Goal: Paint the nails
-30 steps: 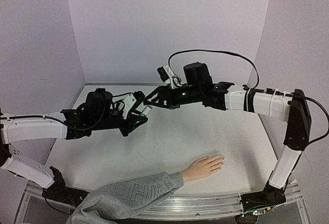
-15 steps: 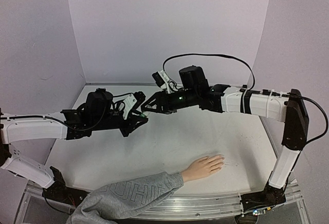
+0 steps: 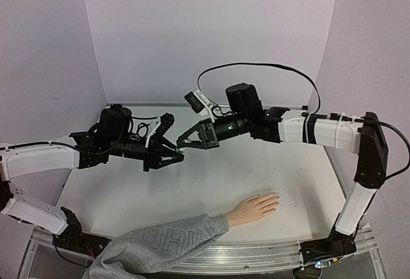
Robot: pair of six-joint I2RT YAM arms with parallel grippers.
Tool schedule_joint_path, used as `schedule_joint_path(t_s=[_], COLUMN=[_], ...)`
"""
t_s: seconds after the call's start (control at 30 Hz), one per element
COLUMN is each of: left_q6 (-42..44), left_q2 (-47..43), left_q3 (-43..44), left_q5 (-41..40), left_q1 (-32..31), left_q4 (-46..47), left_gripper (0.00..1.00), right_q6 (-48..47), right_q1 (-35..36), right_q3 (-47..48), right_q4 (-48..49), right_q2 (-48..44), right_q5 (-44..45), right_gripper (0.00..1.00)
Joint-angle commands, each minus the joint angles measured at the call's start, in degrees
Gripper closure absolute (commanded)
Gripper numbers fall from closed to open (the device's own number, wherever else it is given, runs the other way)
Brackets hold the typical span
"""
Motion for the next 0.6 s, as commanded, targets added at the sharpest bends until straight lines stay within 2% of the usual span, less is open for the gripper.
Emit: schedule_joint_path(t_s=[0.0, 0.07, 0.17, 0.27, 0.4, 0.5, 0.57], left_q6=[-1.52, -2.73, -3.61, -4.09, -3.36, -2.42, -2.11], left_q2=[-2.04, -1.36, -0.53, 0.08, -1.42, -2.78, -3.09], left_q3=[4.43, 5.23, 5.64, 5.62, 3.82, 2.2, 1.61], left_q5=[32.84, 32.19, 25.77, 16.14, 2.2, -9.1, -13.8], left_q1=[2.17, 2.32, 2.32, 2.32, 2.17, 1.79, 1.46], left_q4=[4.2, 4.25, 4.2, 4.28, 4.24, 4.25, 4.22], left_gripper=[1.0, 1.0, 1.0, 1.0, 1.0, 1.0, 1.0], right_q6=[-18.24, -18.69, -17.11, -14.04, -5.01, 1.96, 6.93], right_q1=[0.43, 0.53, 0.67, 0.63, 0.54, 0.05, 0.05], right_q3=[-4.92, -5.25, -5.29, -5.17, -3.87, -1.99, -2.76], right_q4=[0.03, 0.28, 1.19, 1.42, 0.9, -2.15, -2.38], right_q2=[-6.69, -7.67, -7.65, -7.16, -6.39, -5.24, -5.69], right_q5=[-16.72, -16.31, -12.98, -6.92, 8.97, 14.73, 16.67], right_gripper=[1.0, 1.0, 1.0, 0.79, 0.47, 0.34, 0.28])
